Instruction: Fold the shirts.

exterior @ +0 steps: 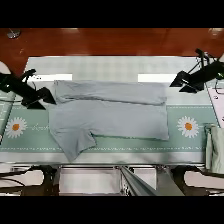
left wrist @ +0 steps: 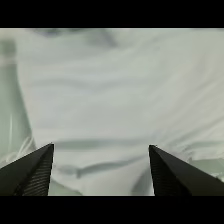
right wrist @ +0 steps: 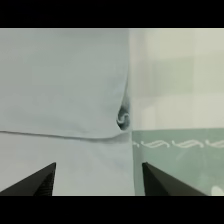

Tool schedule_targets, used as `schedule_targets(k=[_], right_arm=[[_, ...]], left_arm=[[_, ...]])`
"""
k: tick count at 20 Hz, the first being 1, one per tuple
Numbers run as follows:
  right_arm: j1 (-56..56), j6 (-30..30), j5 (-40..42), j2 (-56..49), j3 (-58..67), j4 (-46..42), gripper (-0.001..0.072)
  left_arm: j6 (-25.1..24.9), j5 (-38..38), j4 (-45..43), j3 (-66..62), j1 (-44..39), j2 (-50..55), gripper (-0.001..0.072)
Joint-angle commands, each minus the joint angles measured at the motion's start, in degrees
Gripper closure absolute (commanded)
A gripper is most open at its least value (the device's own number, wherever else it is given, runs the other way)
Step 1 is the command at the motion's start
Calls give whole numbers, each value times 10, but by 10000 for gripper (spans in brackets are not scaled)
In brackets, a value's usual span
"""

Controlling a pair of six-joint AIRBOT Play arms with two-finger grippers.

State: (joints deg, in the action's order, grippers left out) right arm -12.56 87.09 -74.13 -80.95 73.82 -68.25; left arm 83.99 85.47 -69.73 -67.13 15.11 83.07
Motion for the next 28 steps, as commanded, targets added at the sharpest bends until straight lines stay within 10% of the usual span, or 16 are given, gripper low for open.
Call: schedule_targets(k=[1, 7, 21, 22, 24, 28], right_arm=[[-25, -15, 104, 152, -197, 36, 89], [-27, -48, 163, 334, -418, 189, 89], [-32, -47, 152, 340, -422, 218, 89], [-48, -43, 148, 340, -420, 209, 89], [-107, -42, 120, 340, -419, 179, 90], [-191, 6, -1, 340, -430, -39, 90]], left_arm=[[7, -33, 6, 170, 55, -123, 5], [2, -88, 60, 395, 154, -251, 5], [-116, -195, 200, 497, 123, -263, 15], [-111, -199, 206, 494, 124, -263, 99], [-113, -201, 219, 487, 125, -263, 651], [-125, -199, 222, 487, 125, -263, 683]])
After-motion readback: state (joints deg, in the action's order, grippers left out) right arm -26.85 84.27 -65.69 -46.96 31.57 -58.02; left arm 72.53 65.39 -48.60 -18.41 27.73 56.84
